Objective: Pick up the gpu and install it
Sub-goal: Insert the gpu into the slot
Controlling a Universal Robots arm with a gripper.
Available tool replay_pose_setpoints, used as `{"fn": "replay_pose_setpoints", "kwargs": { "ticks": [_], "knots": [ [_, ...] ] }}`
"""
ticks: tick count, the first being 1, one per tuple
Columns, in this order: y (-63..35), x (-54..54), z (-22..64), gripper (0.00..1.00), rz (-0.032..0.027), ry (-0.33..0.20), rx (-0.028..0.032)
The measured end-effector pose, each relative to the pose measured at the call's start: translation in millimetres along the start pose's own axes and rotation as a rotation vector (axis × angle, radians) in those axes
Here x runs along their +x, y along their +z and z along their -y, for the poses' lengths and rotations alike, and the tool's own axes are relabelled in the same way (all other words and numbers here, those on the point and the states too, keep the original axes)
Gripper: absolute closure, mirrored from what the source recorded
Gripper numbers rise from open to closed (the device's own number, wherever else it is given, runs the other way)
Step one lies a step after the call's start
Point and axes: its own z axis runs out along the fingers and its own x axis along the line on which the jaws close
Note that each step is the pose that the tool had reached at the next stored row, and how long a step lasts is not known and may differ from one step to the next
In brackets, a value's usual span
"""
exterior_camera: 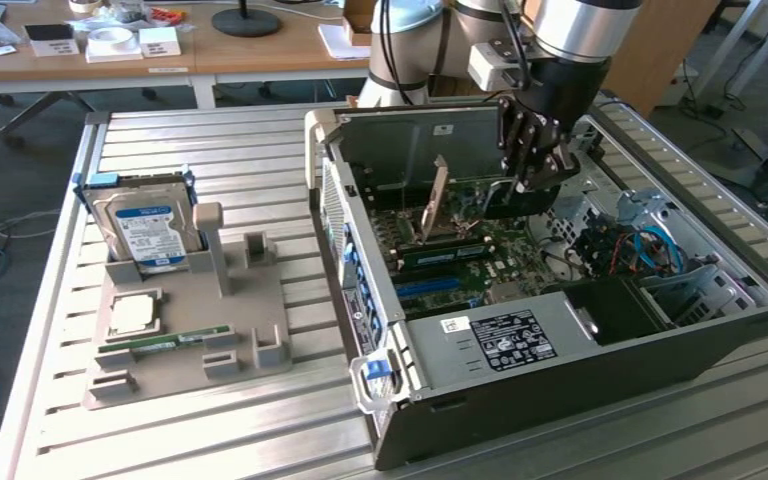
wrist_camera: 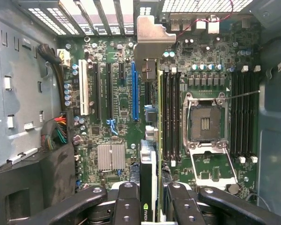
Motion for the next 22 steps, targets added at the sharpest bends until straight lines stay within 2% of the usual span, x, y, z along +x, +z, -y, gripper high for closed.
{"fn": "replay_pose_setpoints", "kwargs": {
  "ticks": [6,22],
  "knots": [
    [3.4,0.0,0.0,0.73,0.0,0.0,0.0],
    [4.6,0.1,-0.1,0.73,0.0001,0.0,0.0]
  ]
}}
